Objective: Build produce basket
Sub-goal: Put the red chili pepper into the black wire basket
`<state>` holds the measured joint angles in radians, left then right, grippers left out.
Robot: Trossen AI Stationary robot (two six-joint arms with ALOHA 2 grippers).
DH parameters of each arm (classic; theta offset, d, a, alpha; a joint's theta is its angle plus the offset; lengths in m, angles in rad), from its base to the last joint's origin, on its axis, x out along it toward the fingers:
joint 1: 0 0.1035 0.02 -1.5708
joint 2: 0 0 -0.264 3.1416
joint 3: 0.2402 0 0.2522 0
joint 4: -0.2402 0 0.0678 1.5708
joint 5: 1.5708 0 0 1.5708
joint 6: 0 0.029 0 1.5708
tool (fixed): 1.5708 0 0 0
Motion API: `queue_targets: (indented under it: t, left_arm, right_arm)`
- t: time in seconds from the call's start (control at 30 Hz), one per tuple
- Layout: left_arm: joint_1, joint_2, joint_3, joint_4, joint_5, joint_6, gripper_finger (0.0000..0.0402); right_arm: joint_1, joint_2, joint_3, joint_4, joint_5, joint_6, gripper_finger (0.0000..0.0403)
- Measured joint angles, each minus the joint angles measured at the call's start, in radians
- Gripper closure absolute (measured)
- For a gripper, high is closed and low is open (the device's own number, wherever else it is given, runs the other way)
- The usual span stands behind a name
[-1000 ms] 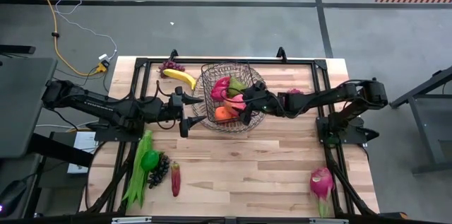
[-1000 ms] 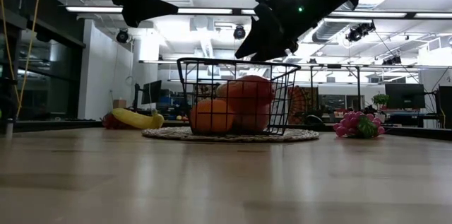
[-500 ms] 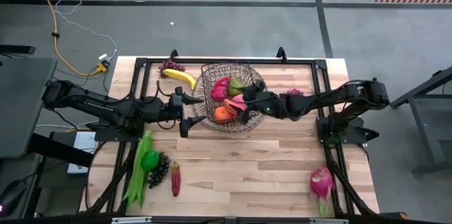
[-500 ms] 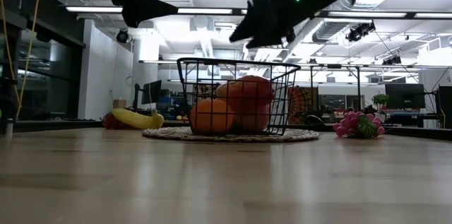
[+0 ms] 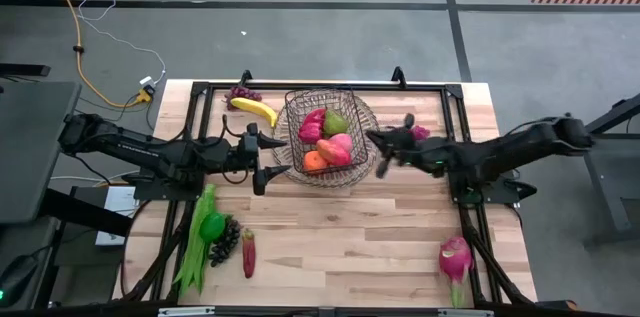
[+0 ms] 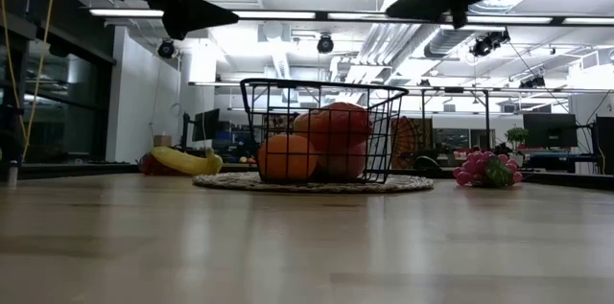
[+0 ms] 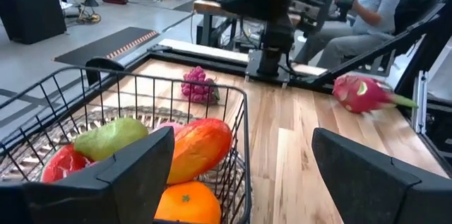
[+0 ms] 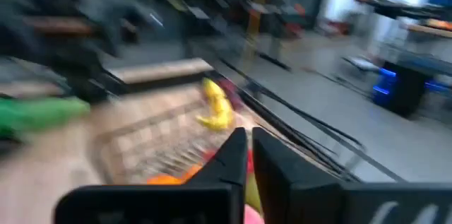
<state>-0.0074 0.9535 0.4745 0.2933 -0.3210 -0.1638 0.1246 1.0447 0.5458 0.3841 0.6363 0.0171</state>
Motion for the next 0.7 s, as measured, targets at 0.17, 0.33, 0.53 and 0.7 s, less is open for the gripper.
queue_targets:
  t: [0.17,0.33,0.53,0.7]
  left_arm:
    - [0.000,-0.010,0.000,0.003,-0.003,0.000,0.0078]
    - [0.001,-0.010,0.000,0.018,-0.004,0.002,0.0078]
    - [0.001,-0.010,0.000,0.018,-0.004,0.002,0.0078]
    - [0.001,-0.010,0.000,0.018,-0.004,0.001,0.0078]
  right_arm:
    - [-0.035,-0.187,-0.172,0.171,-0.127,0.001,0.0379]
    - [-0.042,-0.248,-0.189,0.139,-0.135,0.008,0.0400]
    - [-0.042,-0.239,-0.189,0.127,-0.136,0.008,0.0386]
    - [-0.042,-0.219,-0.189,0.126,-0.136,0.008,0.0384]
